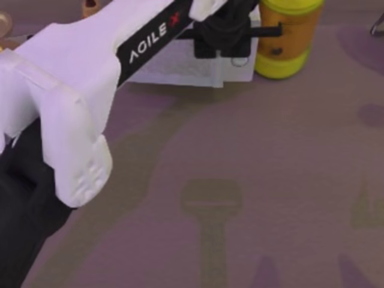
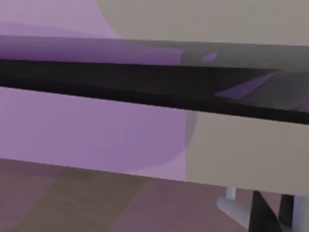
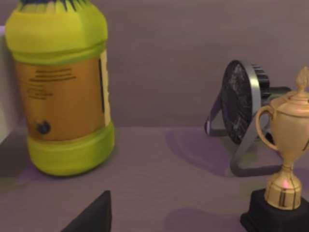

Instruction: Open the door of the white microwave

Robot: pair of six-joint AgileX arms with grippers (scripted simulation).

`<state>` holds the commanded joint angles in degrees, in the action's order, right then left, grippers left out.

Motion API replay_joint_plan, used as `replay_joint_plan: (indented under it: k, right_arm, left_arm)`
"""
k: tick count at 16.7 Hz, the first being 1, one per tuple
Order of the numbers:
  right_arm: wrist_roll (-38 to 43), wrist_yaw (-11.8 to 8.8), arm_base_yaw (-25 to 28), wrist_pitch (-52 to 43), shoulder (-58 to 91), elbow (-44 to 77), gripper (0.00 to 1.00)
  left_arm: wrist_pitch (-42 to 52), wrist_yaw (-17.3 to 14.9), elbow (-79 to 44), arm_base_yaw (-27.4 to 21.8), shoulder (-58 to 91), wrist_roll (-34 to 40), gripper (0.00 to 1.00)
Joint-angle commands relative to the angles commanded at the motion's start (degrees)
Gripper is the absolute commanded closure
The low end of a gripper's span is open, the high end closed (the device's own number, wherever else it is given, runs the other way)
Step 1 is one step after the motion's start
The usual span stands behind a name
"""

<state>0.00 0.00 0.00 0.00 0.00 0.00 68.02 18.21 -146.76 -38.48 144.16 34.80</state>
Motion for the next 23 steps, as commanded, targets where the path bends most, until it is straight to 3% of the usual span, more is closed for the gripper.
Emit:
replay_joint_plan:
  k: [8, 16, 23]
  right_arm:
    - [0.0, 0.0, 0.0, 0.0, 0.0, 0.0, 0.00]
    - [0.0, 0.0, 0.0, 0.0, 0.0, 0.0, 0.00]
    - [0.0, 0.0, 0.0, 0.0, 0.0, 0.0, 0.00]
  left_arm:
    - [-0.3, -0.2, 0.2, -0.5, 0.1, 0.1, 1.00]
    - [-8.4, -1.9, 15.7, 0.1, -8.5, -4.5, 1.00]
    - [-9.2, -2.1, 16.9, 0.2, -9.2, -4.9, 1.00]
